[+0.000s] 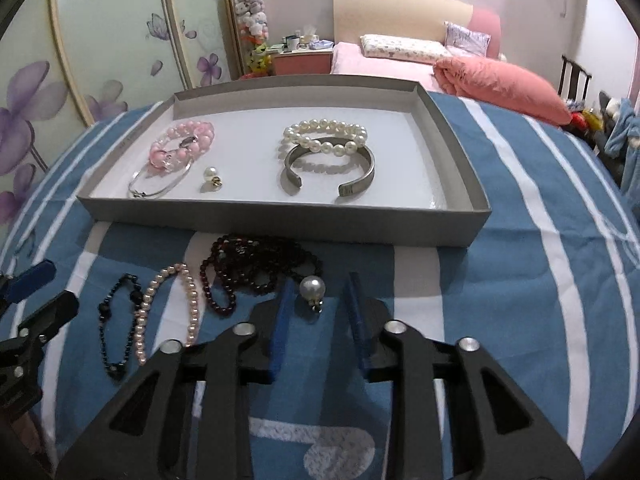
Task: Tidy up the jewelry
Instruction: 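Move the left tool to the black beaded bracelet while the right tool grasps the pearl drop earring, then grasp and lift the black bracelet with the left tool while the right tool lifts the earring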
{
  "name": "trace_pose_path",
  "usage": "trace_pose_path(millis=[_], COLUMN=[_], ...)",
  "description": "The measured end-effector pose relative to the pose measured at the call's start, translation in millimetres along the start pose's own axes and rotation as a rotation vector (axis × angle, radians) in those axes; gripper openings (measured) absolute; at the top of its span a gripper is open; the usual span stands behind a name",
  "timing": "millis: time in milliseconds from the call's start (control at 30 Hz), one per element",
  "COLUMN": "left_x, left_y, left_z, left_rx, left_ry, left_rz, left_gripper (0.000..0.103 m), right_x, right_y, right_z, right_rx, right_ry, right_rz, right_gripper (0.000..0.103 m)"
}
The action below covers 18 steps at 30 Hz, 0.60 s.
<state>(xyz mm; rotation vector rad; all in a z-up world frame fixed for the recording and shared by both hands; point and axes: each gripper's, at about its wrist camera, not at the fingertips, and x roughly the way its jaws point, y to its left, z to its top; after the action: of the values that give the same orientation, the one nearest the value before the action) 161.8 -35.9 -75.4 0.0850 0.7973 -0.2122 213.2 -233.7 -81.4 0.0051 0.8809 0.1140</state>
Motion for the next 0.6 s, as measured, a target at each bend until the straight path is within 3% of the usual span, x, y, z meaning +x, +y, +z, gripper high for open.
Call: trace_pose_path(millis=[33,400,600], left_x=[0,9,16], left_y=[-1,-14,-22], left_z=[-1,-3,-2], left_rx=[0.002,0.029,0.035], left_ry=[0.003,0.042,0.072], left_rz=[-0.003,-0.036,-0.038], left_gripper=[0.057,0.057,0.046], right_x=[0,0,0], right_y=[0,-3,-2], right_z=[0,0,1], right_rx=[-0.003,0.007,0.007], right_ry=[0.000,0.001,0.002], right_rz=[0.002,0.010,0.010], right_gripper=[0.014,0.014,0.014])
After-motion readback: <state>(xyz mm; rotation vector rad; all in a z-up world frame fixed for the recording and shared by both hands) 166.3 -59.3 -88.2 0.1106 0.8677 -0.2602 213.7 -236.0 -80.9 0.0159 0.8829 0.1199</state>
